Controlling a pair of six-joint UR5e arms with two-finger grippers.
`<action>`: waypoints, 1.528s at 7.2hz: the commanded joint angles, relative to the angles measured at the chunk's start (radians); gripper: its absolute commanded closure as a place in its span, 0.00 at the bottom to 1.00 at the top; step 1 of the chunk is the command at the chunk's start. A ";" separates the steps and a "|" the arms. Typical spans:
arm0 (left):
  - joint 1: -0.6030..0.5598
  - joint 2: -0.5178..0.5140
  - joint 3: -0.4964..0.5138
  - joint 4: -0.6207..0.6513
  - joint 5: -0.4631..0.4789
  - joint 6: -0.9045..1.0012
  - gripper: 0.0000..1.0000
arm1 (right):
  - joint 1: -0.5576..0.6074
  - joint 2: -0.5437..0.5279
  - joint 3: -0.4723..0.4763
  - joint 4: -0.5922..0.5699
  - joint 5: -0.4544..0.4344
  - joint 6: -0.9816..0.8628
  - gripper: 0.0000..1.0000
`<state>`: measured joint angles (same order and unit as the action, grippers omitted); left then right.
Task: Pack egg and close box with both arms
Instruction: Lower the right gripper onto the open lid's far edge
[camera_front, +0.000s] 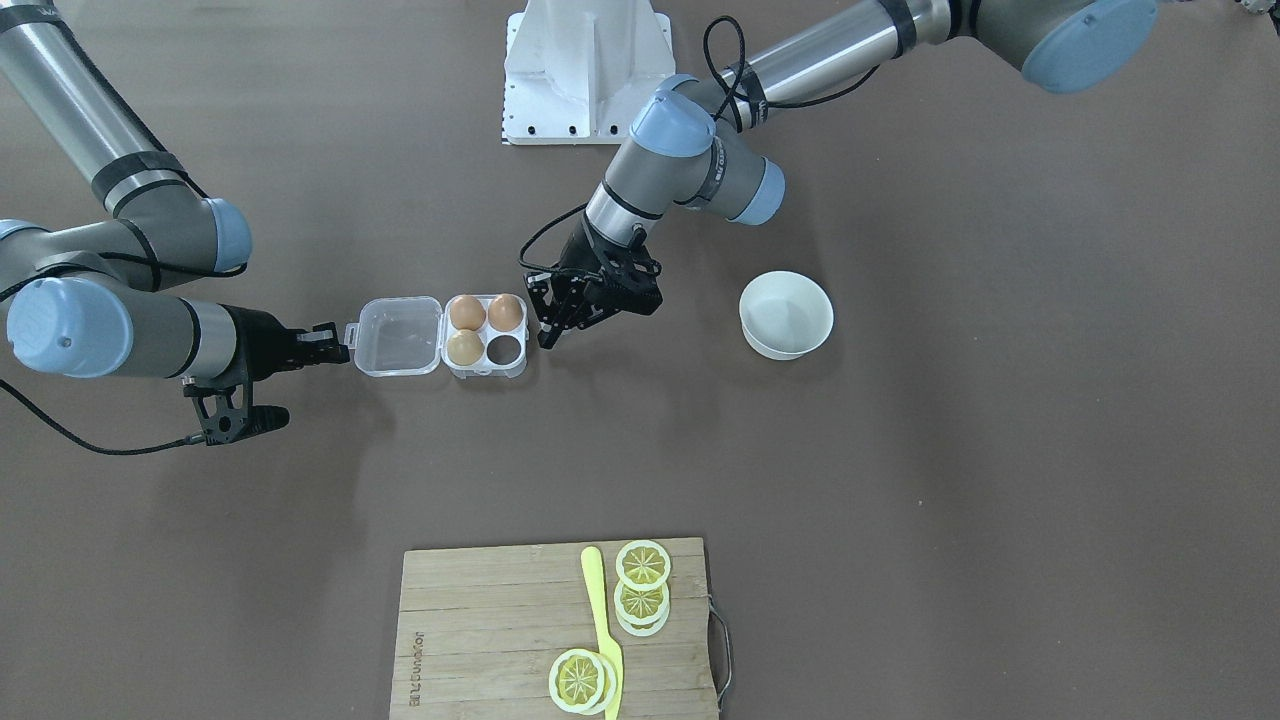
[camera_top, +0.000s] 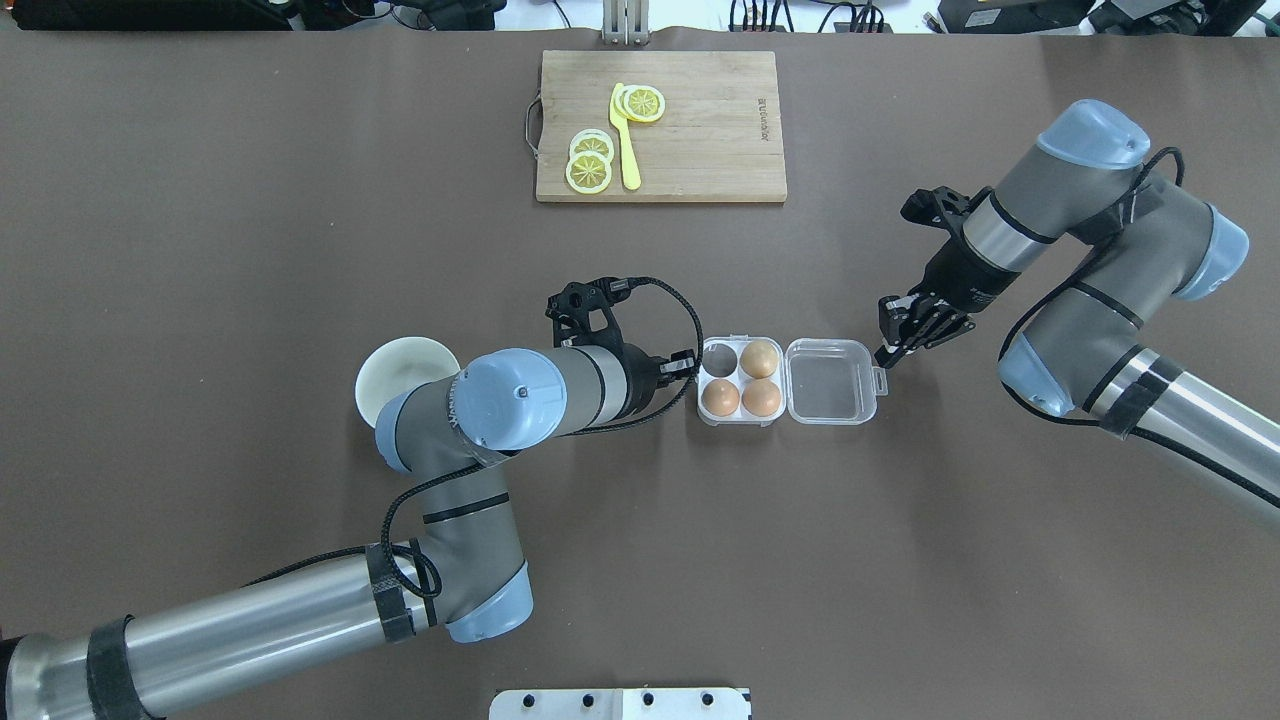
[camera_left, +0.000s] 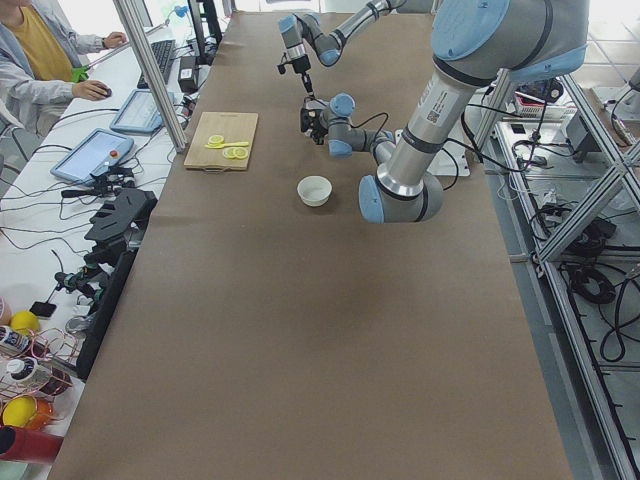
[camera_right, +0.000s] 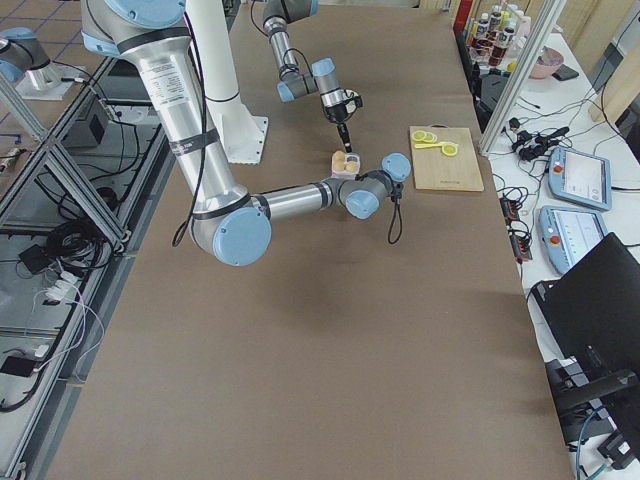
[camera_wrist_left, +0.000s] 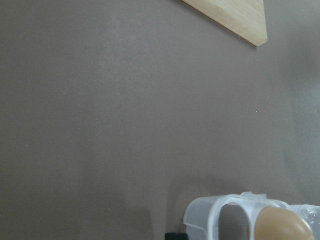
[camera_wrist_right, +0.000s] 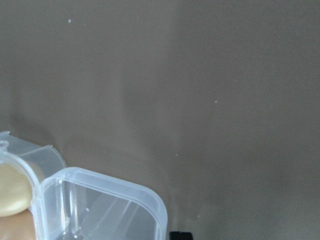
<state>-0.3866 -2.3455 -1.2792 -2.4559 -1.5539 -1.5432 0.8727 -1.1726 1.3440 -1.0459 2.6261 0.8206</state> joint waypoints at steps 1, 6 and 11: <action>0.000 0.002 -0.002 -0.002 0.000 0.000 1.00 | -0.004 0.002 0.003 0.000 0.002 0.002 1.00; 0.000 0.021 -0.009 -0.006 0.002 0.000 1.00 | 0.009 -0.002 0.009 0.000 0.002 0.008 1.00; 0.009 0.021 -0.008 -0.005 0.003 -0.002 1.00 | -0.018 -0.031 0.003 0.003 -0.014 -0.001 1.00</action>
<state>-0.3794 -2.3245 -1.2865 -2.4606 -1.5509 -1.5445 0.8658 -1.1925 1.3476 -1.0434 2.6155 0.8212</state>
